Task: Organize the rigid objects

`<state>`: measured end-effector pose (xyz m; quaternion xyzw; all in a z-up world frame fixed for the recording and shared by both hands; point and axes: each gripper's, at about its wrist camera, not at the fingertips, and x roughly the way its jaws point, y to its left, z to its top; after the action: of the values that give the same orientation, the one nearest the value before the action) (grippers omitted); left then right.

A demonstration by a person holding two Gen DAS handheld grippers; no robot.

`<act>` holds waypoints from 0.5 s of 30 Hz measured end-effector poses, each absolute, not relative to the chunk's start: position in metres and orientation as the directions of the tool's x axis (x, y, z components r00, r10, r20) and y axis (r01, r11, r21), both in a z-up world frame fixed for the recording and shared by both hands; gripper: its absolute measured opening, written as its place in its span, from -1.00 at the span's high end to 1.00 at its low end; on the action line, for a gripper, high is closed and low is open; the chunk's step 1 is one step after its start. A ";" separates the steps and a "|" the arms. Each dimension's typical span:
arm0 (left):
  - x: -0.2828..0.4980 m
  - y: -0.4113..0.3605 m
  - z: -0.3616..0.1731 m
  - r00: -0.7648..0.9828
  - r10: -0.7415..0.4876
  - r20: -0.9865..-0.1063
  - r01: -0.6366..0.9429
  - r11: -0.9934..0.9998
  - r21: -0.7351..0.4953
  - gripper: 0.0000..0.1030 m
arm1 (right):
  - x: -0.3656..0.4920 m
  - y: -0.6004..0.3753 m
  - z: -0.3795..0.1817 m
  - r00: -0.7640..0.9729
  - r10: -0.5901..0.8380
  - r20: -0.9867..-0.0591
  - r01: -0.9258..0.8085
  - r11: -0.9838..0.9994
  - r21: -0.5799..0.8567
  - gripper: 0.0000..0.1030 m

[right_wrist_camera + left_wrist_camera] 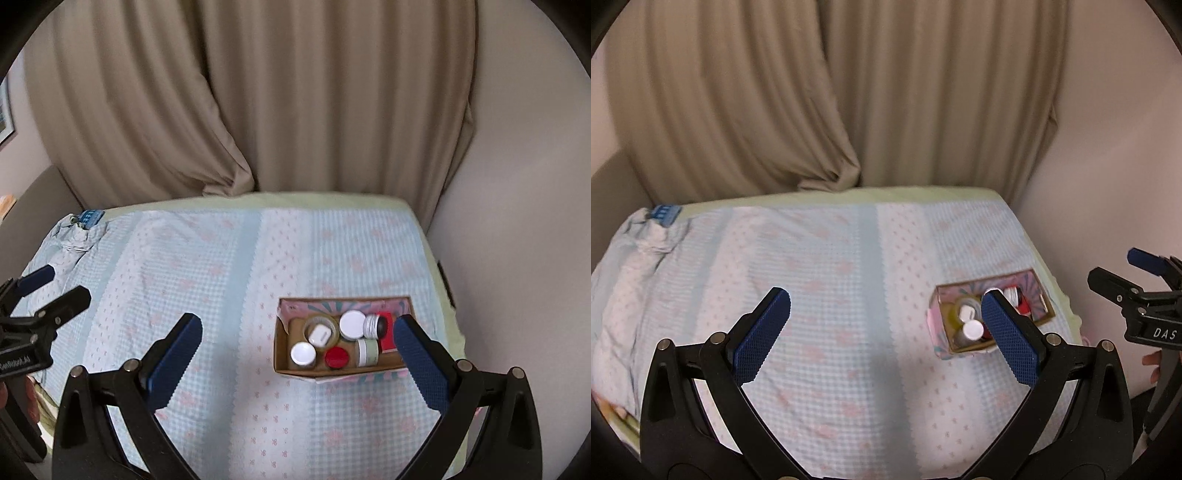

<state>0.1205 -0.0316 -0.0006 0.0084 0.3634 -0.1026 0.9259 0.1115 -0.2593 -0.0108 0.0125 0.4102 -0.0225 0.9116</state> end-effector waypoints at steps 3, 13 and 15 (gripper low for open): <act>0.099 -0.019 0.005 0.756 -0.176 -0.630 0.175 0.982 -0.064 -0.99 | 0.094 -0.246 -0.003 0.698 -0.044 -0.715 0.050 0.999 -0.013 -1.00; 0.065 -0.013 0.009 0.796 -0.152 -0.586 0.151 0.987 -0.050 -1.00 | 0.073 -0.237 0.005 0.729 -0.082 -0.680 0.072 0.996 -0.043 -1.00; 0.061 -0.013 0.010 0.801 -0.145 -0.581 0.147 0.988 -0.044 -1.00 | 0.071 -0.237 0.006 0.732 -0.083 -0.676 0.073 0.996 -0.042 -1.00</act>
<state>0.0614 -0.0133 0.0105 0.0016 0.3060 -0.0768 0.9489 0.0714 -0.2372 0.0058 -0.0063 0.3634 -0.0419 0.9307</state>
